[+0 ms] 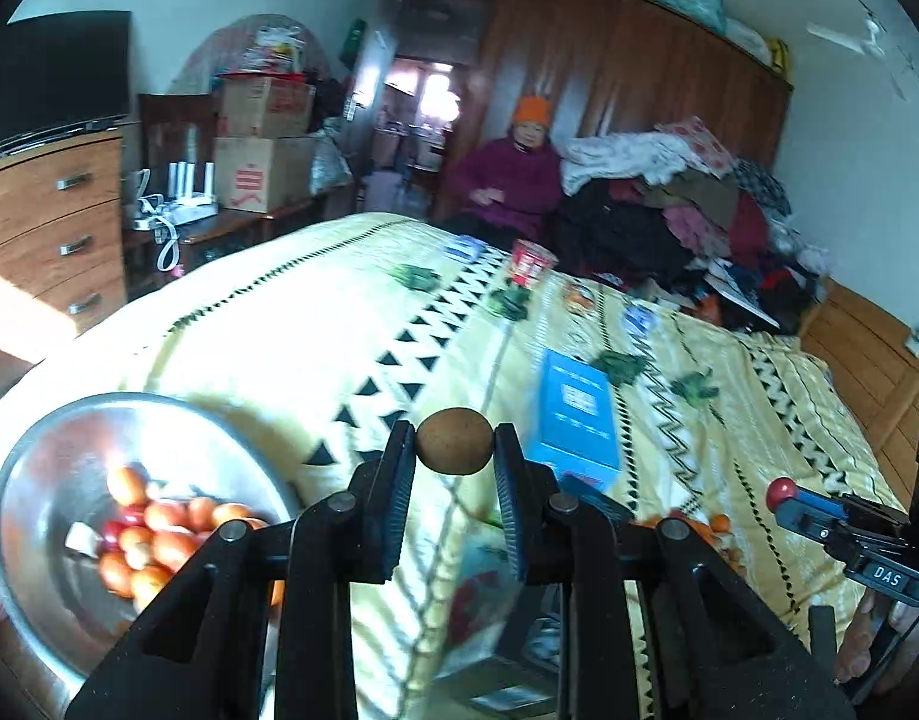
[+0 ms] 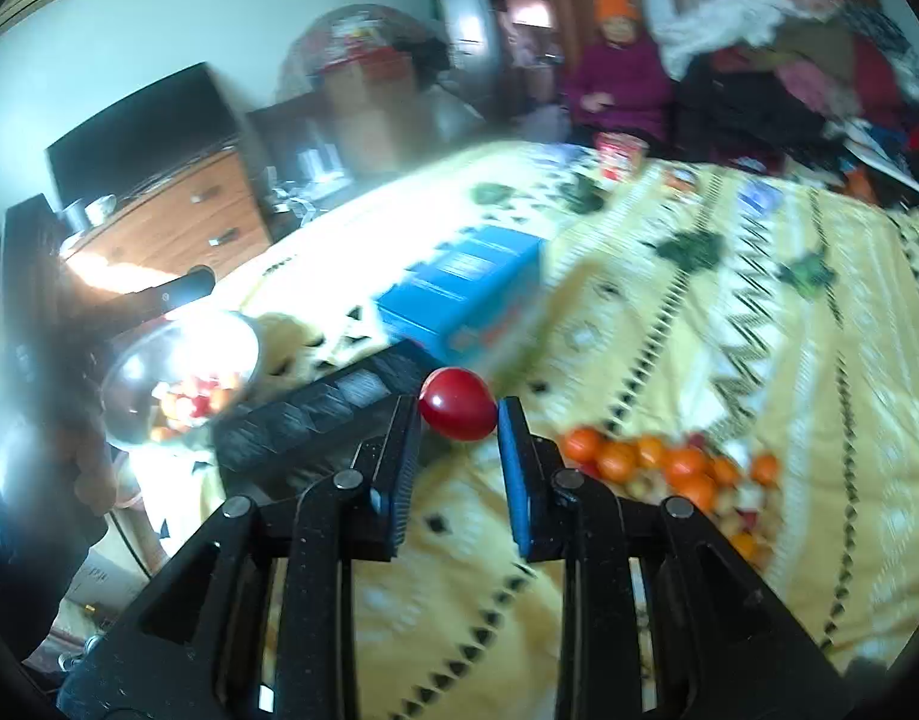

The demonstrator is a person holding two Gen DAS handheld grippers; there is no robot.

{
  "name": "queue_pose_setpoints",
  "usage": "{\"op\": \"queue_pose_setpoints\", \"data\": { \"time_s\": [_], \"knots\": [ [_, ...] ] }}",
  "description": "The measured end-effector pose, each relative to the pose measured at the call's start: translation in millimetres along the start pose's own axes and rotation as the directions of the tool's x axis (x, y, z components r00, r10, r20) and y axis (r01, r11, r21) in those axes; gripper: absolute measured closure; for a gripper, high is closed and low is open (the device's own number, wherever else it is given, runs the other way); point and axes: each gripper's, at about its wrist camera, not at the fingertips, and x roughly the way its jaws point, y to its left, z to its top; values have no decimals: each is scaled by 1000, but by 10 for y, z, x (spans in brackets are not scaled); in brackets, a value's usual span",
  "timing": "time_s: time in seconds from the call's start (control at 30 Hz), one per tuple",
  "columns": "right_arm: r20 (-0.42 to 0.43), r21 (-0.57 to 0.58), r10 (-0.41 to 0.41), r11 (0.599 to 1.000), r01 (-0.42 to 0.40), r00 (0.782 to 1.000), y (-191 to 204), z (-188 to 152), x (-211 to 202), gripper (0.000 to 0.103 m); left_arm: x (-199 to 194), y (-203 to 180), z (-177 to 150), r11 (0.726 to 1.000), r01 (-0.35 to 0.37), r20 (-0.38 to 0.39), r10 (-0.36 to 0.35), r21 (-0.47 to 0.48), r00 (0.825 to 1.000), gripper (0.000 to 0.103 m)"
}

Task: Organize fruits
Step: 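Carry the red tomato and kiwi toward the steel bowl, then open the left tool over the bowl to drop the kiwi while the right drops the tomato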

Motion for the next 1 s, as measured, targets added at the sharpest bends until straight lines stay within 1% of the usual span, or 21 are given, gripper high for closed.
{"op": "queue_pose_setpoints", "data": {
  "time_s": [0.13, 0.17, 0.23, 0.27, 0.37, 0.47, 0.53, 0.6, 0.83, 1.0],
  "knots": [
    [-13, -98, 105, 990, -105, 994, 718, 286, 291, 76, -269, 821, 116, 990, -107, 25, 110, -89, 994, 77],
    [-26, -124, 136, 983, -138, 990, 943, 346, 397, 76, -305, 985, 98, 986, -126, 21, 129, -111, 991, 77],
    [-53, -157, 178, 970, -184, 983, 1267, 402, 567, 76, -351, 1299, 36, 975, -157, 3, 159, -160, 987, 77],
    [-70, -175, 198, 962, -208, 978, 1453, 419, 674, 76, -354, 1432, -2, 970, -167, -9, 168, -176, 986, 77],
    [-128, -195, 252, 942, -274, 959, 1868, 415, 978, 76, -292, 1621, -185, 960, -191, -49, 184, -207, 982, 77],
    [-185, -186, 287, 929, -320, 940, 2108, 339, 1220, 76, -255, 1786, -369, 953, -208, -87, 193, -222, 977, 77],
    [-227, -177, 306, 921, -348, 925, 2255, 285, 1378, 76, -231, 1867, -442, 951, -211, -108, 190, -226, 976, 77],
    [-260, -179, 310, 915, -361, 914, 2361, 233, 1477, 76, -195, 1910, -496, 952, -209, -122, 185, -225, 975, 77],
    [-321, -140, 323, 914, -382, 890, 2499, 188, 1759, 76, -99, 1977, -545, 958, -193, -150, 163, -214, 975, 77],
    [-342, -123, 323, 916, -382, 883, 2504, 152, 1853, 76, -22, 2010, -569, 954, -209, -175, 173, -215, 969, 77]
  ]
}}
